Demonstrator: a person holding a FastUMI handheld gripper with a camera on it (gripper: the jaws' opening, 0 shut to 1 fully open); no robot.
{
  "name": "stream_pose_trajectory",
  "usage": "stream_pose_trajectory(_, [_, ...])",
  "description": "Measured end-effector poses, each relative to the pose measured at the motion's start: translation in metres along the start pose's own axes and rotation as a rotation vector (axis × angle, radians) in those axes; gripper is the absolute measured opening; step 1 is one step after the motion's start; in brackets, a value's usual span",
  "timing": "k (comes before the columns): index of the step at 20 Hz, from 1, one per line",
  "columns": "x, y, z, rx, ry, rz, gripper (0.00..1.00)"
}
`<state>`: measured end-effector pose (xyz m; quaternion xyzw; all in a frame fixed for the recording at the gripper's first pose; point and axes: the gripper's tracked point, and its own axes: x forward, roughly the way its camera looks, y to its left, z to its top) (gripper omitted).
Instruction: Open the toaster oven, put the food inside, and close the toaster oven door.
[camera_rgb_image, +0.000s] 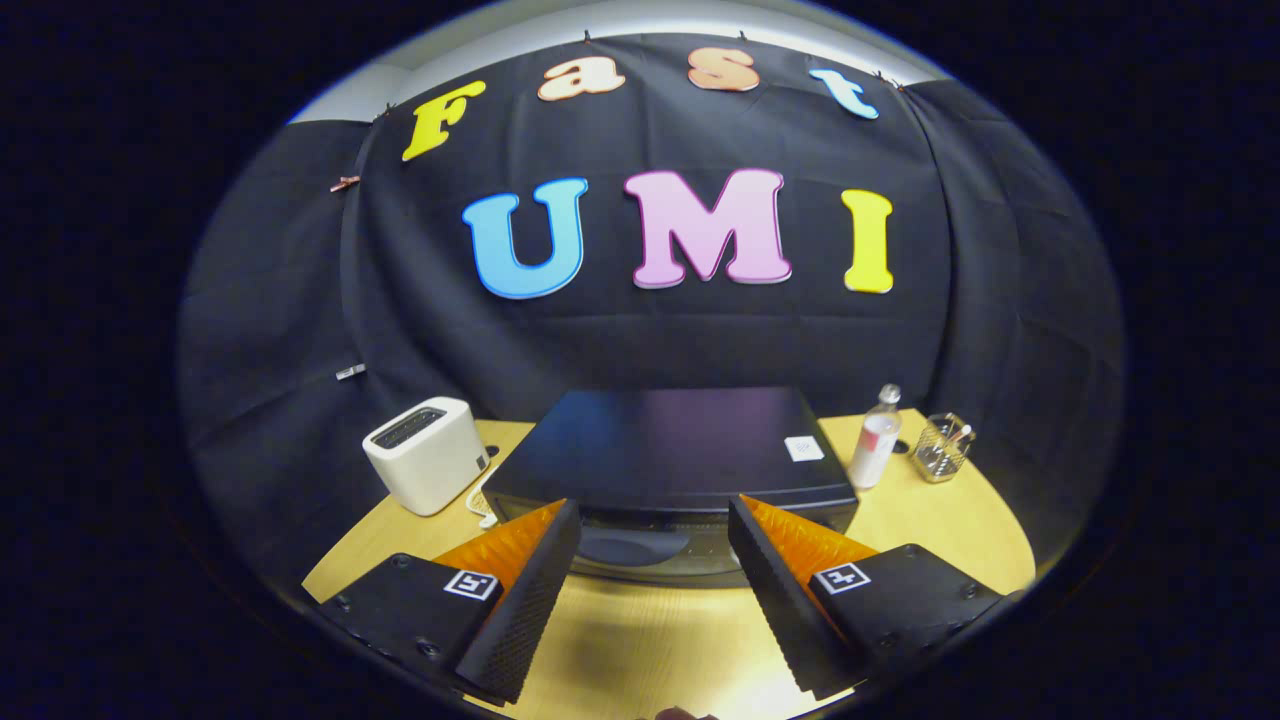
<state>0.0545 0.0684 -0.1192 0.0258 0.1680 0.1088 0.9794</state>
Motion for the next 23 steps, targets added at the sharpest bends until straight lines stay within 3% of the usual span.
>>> stream_pose_trajectory(5, [-0.048, -0.053, 0.072, -0.003, -0.16, -0.099, 0.98])
stream_pose_trajectory(9, [-0.081, -0.089, 0.101, -0.028, -0.243, -0.192, 0.97])
stream_pose_trajectory(14, [-0.092, -0.103, 0.112, -0.007, -0.27, -0.228, 0.97])
stream_pose_trajectory(23, [-0.078, -0.091, 0.122, -0.035, -0.272, -0.201, 0.97])
